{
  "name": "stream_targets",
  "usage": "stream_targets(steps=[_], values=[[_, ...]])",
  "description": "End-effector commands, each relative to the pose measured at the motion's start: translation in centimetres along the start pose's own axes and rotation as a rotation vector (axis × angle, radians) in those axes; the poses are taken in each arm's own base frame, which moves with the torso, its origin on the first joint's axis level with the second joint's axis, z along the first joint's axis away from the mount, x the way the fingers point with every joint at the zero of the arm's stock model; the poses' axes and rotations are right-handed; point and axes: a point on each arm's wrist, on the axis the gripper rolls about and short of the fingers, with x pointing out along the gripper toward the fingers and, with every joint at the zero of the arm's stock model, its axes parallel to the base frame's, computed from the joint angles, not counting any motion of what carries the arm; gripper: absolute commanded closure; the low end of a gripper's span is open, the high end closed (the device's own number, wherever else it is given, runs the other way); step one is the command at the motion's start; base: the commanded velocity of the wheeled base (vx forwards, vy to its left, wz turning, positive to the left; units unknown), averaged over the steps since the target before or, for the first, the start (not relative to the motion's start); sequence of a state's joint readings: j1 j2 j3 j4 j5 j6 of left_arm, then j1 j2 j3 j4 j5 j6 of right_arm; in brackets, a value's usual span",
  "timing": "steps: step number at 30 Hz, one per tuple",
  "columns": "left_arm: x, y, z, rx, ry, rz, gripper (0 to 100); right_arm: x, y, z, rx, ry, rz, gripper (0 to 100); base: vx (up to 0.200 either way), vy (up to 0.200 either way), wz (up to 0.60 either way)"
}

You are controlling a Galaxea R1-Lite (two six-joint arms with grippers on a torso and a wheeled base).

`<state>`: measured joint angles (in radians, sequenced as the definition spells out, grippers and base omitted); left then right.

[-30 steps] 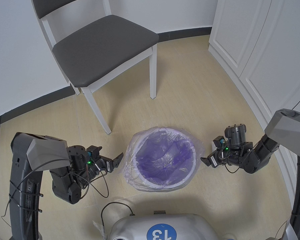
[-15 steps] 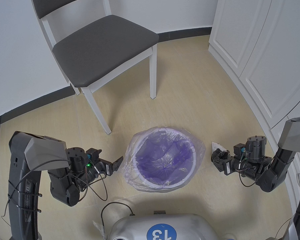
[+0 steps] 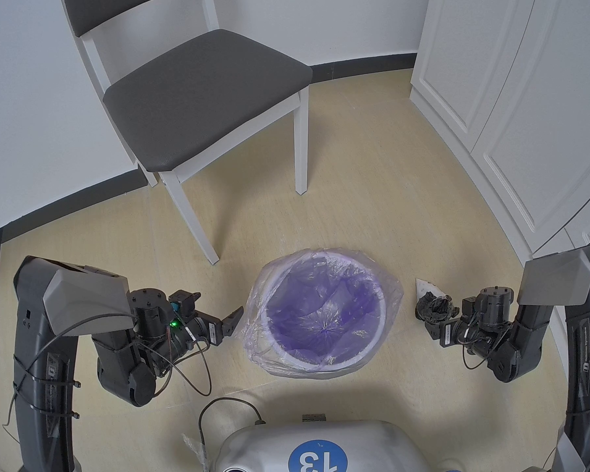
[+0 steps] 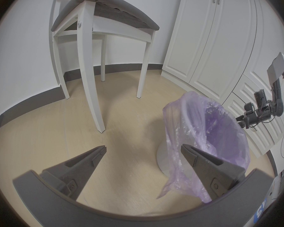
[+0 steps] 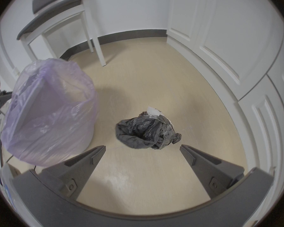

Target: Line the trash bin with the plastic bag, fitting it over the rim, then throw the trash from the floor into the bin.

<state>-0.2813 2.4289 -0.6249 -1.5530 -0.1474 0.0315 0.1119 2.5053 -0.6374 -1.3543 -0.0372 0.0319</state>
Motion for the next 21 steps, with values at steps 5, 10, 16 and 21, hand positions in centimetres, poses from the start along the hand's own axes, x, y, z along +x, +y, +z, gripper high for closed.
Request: stream_targets(steps=[5,10,16,21], values=[[-0.01,-0.94,0.89,0.023,-0.037,-0.019,0,1.25,-0.28,-2.29,0.015,0.099,-0.002,0,0.000,0.000,0.00],[0.01,-1.00,0.84,0.025,-0.036,-0.019,0,1.36,-0.42,-2.19,0.021,0.132,-0.005,0,0.000,0.000,0.00],[0.15,-0.92,0.74,0.053,-0.036,-0.015,0,1.50,-0.42,-2.00,0.021,0.157,-0.005,0,0.000,0.000,0.00],[0.27,-0.80,0.60,0.054,-0.034,-0.011,0,1.64,-0.24,-1.68,0.016,0.212,-0.004,0,0.000,0.000,0.00]])
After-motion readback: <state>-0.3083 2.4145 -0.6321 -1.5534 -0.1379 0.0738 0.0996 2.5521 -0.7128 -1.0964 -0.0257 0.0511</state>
